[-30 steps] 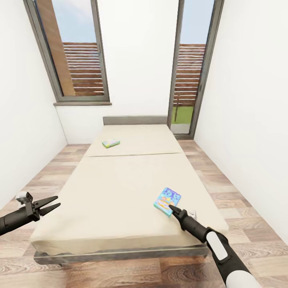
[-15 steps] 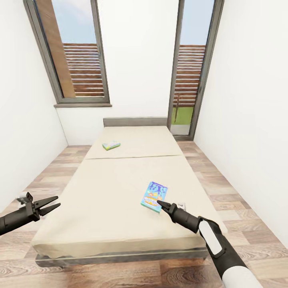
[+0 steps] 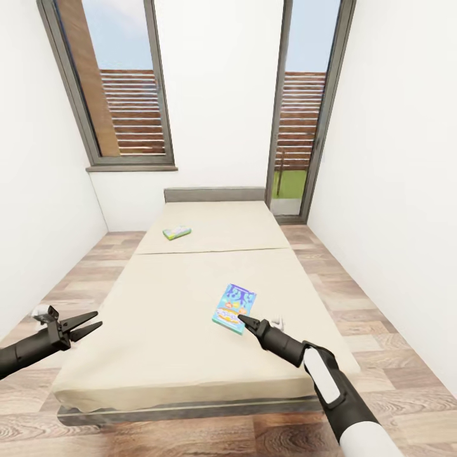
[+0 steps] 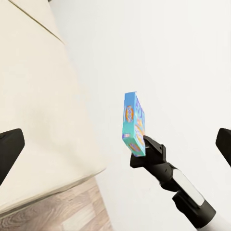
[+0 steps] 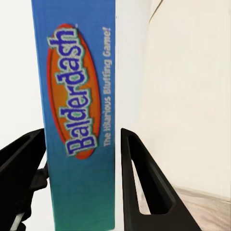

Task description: Put all the toys in the child's room - the three board games (two on the bed and one on the table), the two jigsaw puzzles on the table, and the tennis ball on the table - inside the toy box on the table in the child's room.

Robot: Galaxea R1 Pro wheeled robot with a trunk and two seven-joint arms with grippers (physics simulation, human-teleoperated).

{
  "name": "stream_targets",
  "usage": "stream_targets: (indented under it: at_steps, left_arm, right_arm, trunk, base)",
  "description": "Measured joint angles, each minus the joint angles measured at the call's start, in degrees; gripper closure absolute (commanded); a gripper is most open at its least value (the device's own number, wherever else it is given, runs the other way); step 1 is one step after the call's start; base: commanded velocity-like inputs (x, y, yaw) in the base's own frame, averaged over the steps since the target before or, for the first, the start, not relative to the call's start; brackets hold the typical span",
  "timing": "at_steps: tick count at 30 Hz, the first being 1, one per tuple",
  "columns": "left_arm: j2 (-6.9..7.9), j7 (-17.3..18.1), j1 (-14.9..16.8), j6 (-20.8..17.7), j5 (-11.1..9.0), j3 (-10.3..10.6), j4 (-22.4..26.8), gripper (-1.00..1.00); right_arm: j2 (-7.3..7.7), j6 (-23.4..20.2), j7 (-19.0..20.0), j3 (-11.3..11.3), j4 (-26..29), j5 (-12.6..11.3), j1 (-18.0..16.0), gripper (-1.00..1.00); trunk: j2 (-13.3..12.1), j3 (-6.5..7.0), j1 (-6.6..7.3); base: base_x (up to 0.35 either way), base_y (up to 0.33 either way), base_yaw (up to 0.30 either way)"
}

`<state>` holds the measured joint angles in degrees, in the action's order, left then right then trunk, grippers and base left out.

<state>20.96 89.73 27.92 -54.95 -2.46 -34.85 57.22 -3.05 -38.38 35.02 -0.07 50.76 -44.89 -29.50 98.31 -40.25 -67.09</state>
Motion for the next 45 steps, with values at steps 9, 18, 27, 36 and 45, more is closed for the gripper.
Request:
stream_targets:
  at_steps: [9, 18, 27, 36, 45]
  left_arm:
    - [-0.47, 0.0, 0.0, 0.8, 0.0, 0.0, 0.0, -1.00]
    - [-0.51, 0.0, 0.0, 0.9, -0.1, 0.0, 0.0, -1.00]
    - [-0.49, 0.0, 0.0, 0.9, -0.1, -0.1, 0.0, -1.00]
    - [-0.49, 0.0, 0.0, 0.9, -0.1, -0.1, 0.0, -1.00]
    - [-0.48, 0.0, 0.0, 0.9, -0.1, -0.1, 0.0, -1.00]
  right_arm:
    - [-2.39, 1.5, 1.4, -0.5, -0.6, 0.0, 0.0, 1.00]
    - [-2.97, 1.7, 1.2, -0.4, -0.6, 0.1, 0.0, 1.00]
    - [-3.10, 1.8, 0.6, -0.2, -0.6, 0.1, 0.0, 1.00]
    - [-3.17, 1.8, 0.6, -0.1, -0.6, 0.1, 0.0, 1.00]
    - [-3.19, 1.8, 0.6, -0.1, -0.6, 0.2, 0.0, 1.00]
  trunk:
    - [0.0, 0.00, 0.01]
    - [0.0, 0.00, 0.00]
    - [0.0, 0.00, 0.00]
    - [0.0, 0.00, -0.01]
    - [0.0, 0.26, 0.00]
  base:
    - [0.056, 0.008, 0.000]
    - [0.034, 0.010, 0.000]
    - [0.001, 0.000, 0.000]
    - [-0.015, 0.000, 0.000]
    - [-0.064, -0.105, 0.093]
